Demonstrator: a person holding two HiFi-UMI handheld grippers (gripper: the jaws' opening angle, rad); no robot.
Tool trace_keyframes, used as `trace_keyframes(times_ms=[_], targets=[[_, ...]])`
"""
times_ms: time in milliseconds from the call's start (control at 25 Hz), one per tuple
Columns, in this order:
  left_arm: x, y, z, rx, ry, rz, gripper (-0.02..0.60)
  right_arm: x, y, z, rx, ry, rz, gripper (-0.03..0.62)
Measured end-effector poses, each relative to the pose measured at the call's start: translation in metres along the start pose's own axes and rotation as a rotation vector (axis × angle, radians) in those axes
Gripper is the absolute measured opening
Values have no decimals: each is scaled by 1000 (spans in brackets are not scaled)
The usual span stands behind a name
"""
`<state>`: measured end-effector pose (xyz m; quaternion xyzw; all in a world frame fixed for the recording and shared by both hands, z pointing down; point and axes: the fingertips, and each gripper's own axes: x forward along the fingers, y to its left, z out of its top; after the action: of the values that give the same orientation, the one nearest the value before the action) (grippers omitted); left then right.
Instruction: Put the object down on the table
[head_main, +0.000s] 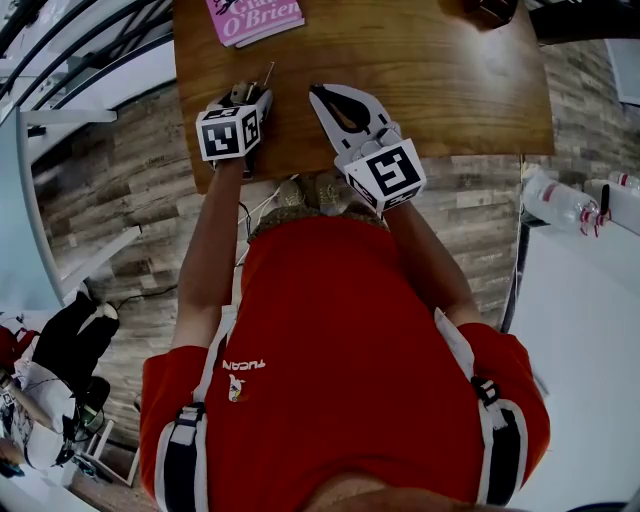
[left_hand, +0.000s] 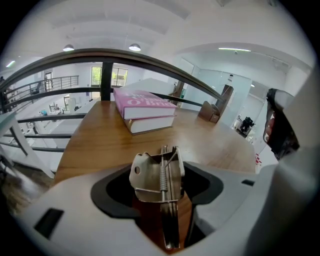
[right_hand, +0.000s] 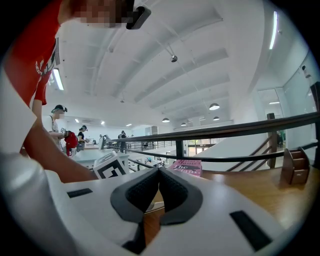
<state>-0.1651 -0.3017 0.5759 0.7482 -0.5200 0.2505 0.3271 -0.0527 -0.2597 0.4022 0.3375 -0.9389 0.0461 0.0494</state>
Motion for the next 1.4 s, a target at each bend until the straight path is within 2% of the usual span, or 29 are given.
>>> trace_keyframes(times_ms=[200, 600, 800, 920, 1200, 1400], targets=[[-4, 12, 2, -4, -52, 34, 288, -1, 0, -1, -3, 2, 1, 25], [-3, 27, -1, -9, -52, 59, 290, 1, -3, -3, -7, 13, 6, 25], [-17, 28, 7, -8, -100, 65, 290, -1, -1, 1, -8, 5, 4, 25], [-37, 24, 20, -1, -177, 53, 290, -2, -1, 6, -2, -10, 2, 25], [-111, -25, 78, 73, -484, -71, 288, -5, 2, 29, 30, -75, 18, 25], [-160, -56, 102, 120, -630, -112, 224, -7, 14, 50, 56, -134, 58, 25]])
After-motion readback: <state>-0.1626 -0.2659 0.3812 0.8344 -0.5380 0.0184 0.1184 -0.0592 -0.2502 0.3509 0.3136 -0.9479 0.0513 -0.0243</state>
